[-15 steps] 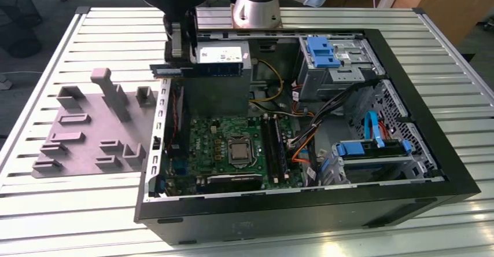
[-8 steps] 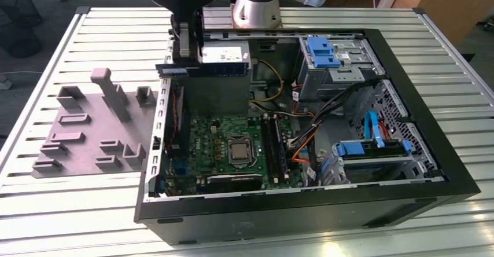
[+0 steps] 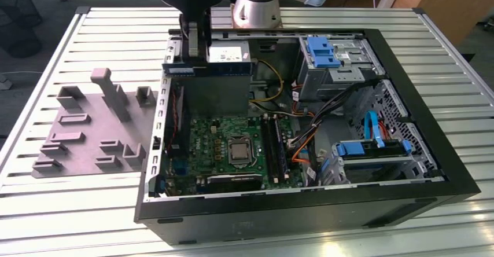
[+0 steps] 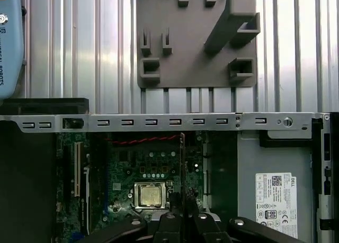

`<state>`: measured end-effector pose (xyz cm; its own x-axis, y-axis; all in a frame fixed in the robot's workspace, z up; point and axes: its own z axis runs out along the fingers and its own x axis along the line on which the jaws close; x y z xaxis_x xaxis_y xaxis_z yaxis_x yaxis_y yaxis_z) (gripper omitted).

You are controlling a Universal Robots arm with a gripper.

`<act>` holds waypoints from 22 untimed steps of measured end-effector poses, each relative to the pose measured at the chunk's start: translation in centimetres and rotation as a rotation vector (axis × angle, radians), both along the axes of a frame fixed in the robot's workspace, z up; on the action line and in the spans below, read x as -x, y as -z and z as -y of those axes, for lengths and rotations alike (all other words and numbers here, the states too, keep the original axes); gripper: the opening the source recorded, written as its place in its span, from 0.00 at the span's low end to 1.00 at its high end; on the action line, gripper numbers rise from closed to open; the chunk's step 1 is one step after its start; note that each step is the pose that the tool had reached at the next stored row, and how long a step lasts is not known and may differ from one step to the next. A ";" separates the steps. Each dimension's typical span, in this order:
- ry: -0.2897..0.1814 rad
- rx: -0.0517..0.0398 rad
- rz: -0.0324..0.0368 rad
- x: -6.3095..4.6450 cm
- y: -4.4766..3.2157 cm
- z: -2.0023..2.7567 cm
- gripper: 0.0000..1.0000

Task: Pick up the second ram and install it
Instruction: 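Pick up the second ram and move it above second insertion slot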

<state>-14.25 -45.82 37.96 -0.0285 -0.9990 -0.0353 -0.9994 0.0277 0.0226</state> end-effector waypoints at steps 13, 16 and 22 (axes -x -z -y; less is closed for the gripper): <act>0.001 0.0000 -0.0001 -1.8 0.00 -0.06 0.14; 0.001 0.0000 0.0000 -2.3 0.00 -0.06 0.14; 0.002 0.0001 -0.0001 -3.0 0.00 -0.06 0.14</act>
<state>-11.25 -45.76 37.96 -0.0301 -0.9989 -0.0352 -0.9993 0.0293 0.0227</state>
